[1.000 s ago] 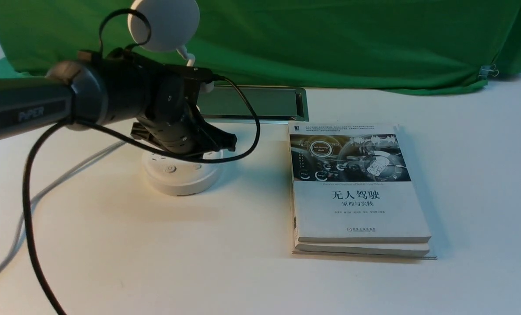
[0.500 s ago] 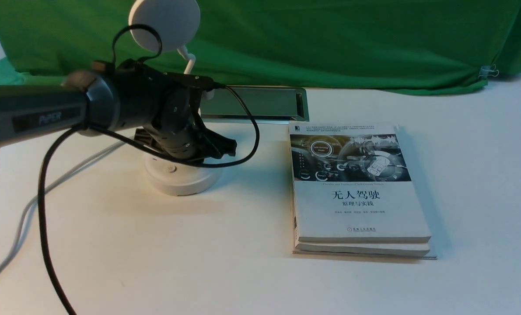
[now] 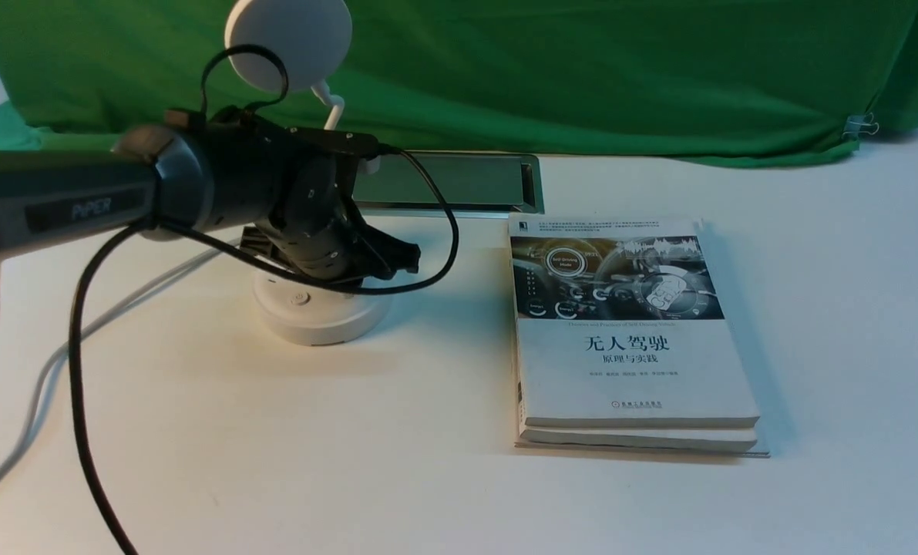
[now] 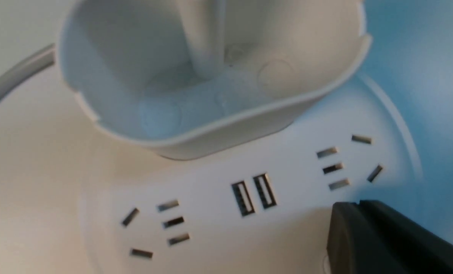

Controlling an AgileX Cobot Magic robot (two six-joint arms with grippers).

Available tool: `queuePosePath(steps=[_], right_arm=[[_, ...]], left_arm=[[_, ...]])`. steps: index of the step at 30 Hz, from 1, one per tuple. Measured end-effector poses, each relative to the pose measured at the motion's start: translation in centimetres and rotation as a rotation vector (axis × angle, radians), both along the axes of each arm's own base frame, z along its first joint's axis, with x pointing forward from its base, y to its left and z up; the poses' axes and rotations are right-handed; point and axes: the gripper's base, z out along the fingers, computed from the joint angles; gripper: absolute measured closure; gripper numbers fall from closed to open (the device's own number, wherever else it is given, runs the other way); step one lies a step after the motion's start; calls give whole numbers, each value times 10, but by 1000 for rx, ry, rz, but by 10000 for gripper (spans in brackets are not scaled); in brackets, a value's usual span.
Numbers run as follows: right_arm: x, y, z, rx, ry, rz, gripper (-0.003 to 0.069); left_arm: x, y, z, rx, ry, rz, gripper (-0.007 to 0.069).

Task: Turn on the desk lamp on the white desktop with your hand.
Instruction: 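Press the power button on the lamp base to turn the lamp on with the left gripper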

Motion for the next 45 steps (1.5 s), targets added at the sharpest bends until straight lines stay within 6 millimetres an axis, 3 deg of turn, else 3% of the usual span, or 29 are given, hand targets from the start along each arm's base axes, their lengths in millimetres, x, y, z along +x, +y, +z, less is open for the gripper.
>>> queuePosePath(steps=[6,22,37,45], right_arm=[[0,0,0,0,0,0,421],[0,0,0,0,-1,0,421],[0,0,0,0,-1,0,421],[0,0,0,0,0,0,421]], left_arm=[[-1,2,7,-8,-4,13,603],[4,-1,-17,-46,63,51,603],[1,-2,10,-71,39,51,603],[-1,1,2,-19,79,39,603]])
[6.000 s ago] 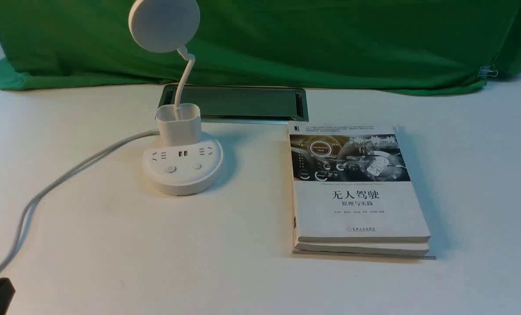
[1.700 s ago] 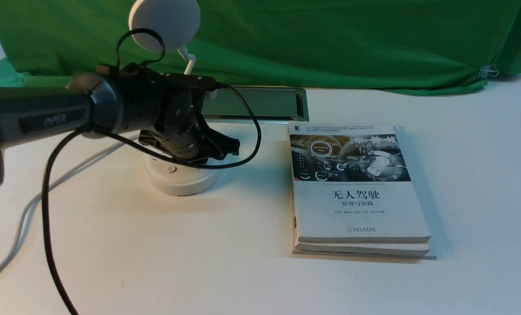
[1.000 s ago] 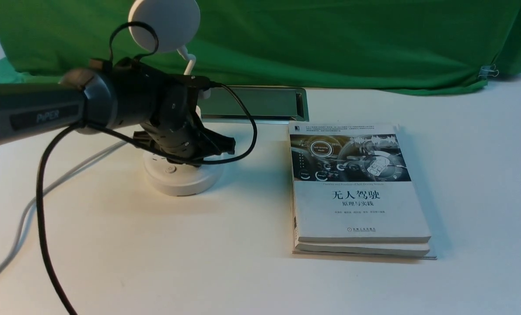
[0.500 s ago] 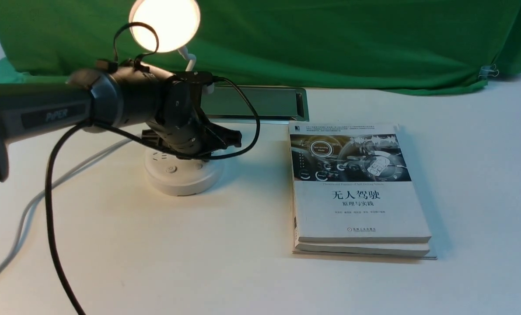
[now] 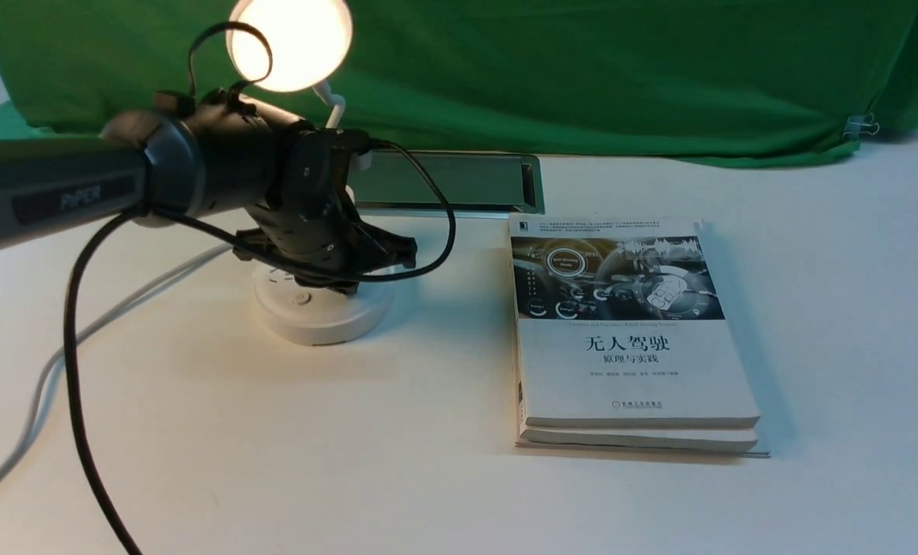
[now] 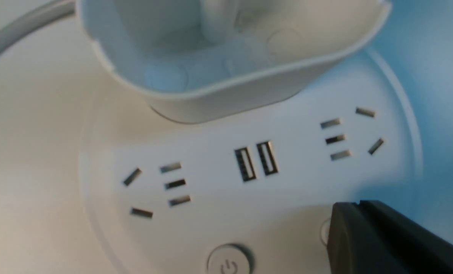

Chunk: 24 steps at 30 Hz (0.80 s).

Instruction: Turn on the desk lamp on the white desktop with your hand.

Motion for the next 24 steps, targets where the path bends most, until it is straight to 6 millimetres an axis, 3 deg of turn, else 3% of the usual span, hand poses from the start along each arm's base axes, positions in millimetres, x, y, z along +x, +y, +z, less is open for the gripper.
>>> queuePosePath(steps=[8,13,16,17,18,24], right_arm=[[0,0,0,0,0,0,421],[0,0,0,0,0,0,421],[0,0,0,0,0,0,421],[0,0,0,0,0,0,421],[0,0,0,0,0,0,421],[0,0,0,0,0,0,421]], left_arm=[[-1,1,-1,20,6,-8,603],[-17,-2,3,16,110,-66,603],[-37,-5,11,-17,148,-127,603],[-59,-5,18,-57,159,-161,603],[-60,-5,22,-66,148,-164,603],[-142,13,81,-279,-43,-259,603]])
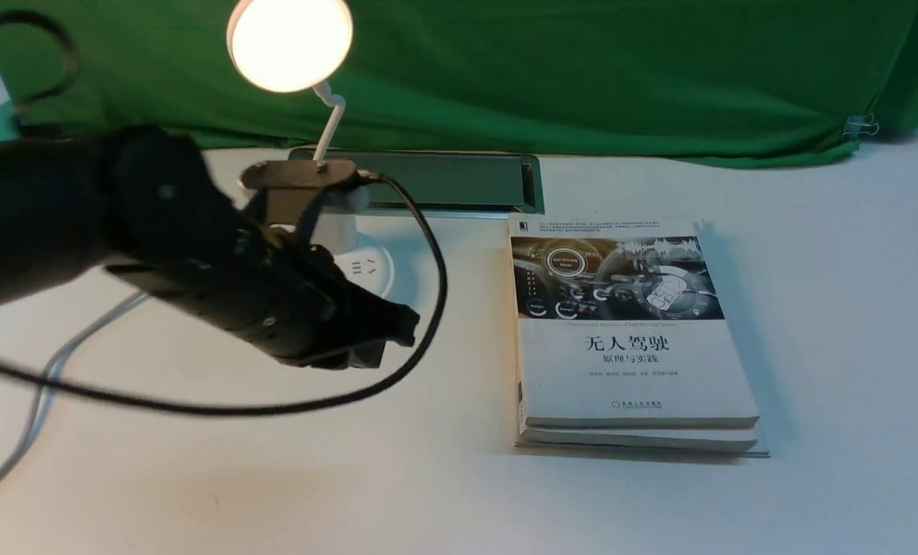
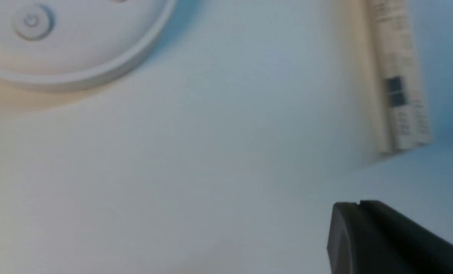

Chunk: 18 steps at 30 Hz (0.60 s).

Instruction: Turn on the desk lamp on the white desktop with your hand.

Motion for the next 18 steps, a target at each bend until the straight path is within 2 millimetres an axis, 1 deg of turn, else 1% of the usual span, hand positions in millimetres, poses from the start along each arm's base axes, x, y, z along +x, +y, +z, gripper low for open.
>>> queuePosePath(steps=[1,3,5,8,9,10,11,12,13,14,15,17,18], right_arm=[[0,0,0,0,0,0,421],[0,0,0,0,0,0,421],[0,0,0,0,0,0,421],[0,0,0,0,-1,0,421],[0,0,0,0,-1,0,421],[0,0,0,0,-1,0,421],[0,0,0,0,-1,0,421],[0,0,0,0,-1,0,421],[0,0,0,0,-1,0,421],[0,0,0,0,-1,0,421],[0,0,0,0,-1,0,421],[0,0,0,0,-1,0,421],[0,0,0,0,-1,0,421]], left_arm=[[-20,8,20,-51,-89,-14,603],[-42,19,40,-104,-196,-18,603],[-76,37,62,-151,-374,-21,603],[-111,58,73,-183,-547,-3,603],[-113,60,70,-183,-553,-1,603],[-132,72,68,-195,-637,18,603],[-140,77,66,-197,-676,28,603],[-144,80,67,-200,-701,33,603],[-157,88,57,-193,-758,48,603],[-162,92,50,-188,-778,53,603],[-169,97,38,-180,-793,59,603],[-178,102,21,-173,-800,59,603],[-179,102,17,-169,-792,59,603]])
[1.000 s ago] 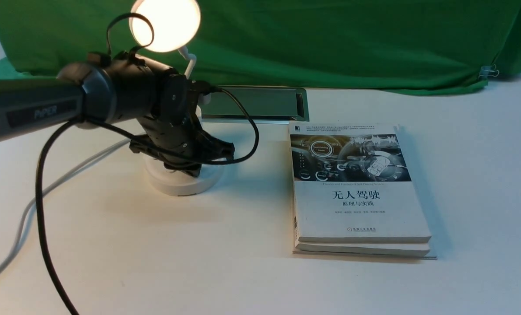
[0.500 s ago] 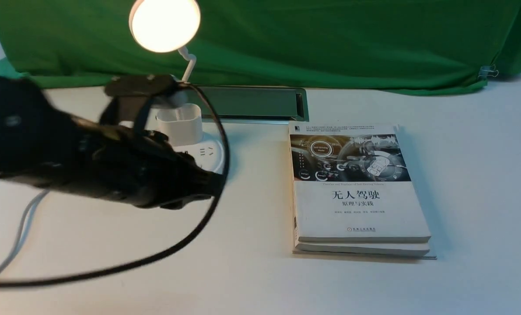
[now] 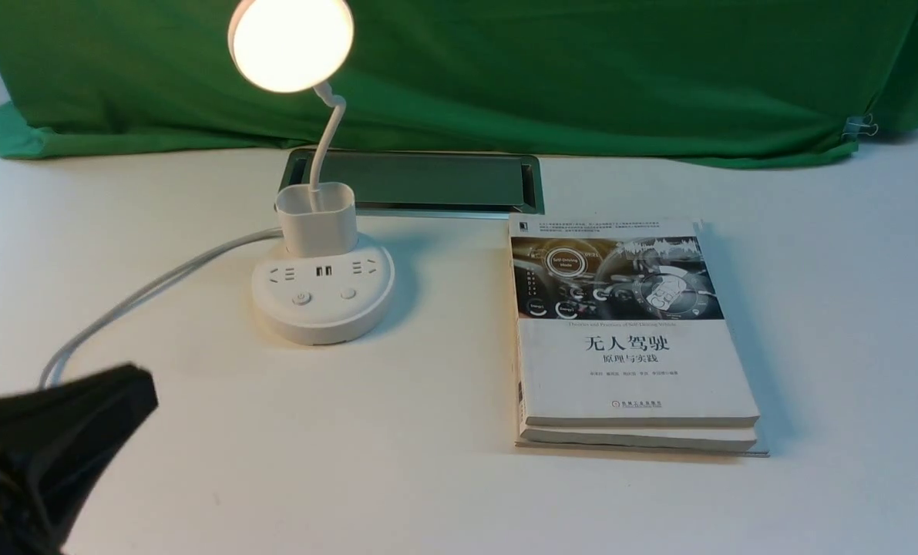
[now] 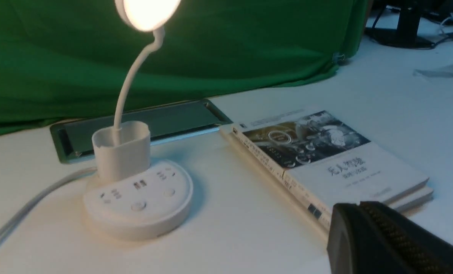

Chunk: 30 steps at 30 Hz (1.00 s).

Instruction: Turn on the desk lamp on the white desktop with your hand.

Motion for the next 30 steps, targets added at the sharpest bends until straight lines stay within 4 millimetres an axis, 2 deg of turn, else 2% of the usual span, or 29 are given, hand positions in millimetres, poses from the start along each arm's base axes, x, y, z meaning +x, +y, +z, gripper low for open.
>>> queuePosePath(steps=[1,2,6,12,17,21,24,30], right_arm=[[0,0,0,0,0,0,421],[0,0,0,0,0,0,421],[0,0,0,0,0,0,421],[0,0,0,0,1,0,421],[0,0,0,0,1,0,421],[0,0,0,0,1,0,421],[0,0,0,0,1,0,421],[0,0,0,0,-1,0,421]], left_arm=[[-5,3,-18,12,16,0,603],[-6,3,-20,12,16,0,603],[-10,7,-54,48,41,19,603],[-6,10,-54,-2,-3,67,603],[-7,26,-56,-7,-301,225,603],[-16,35,-56,-19,-424,314,603],[-22,38,-58,-28,-421,352,603],[-22,42,-78,-10,-206,432,603]])
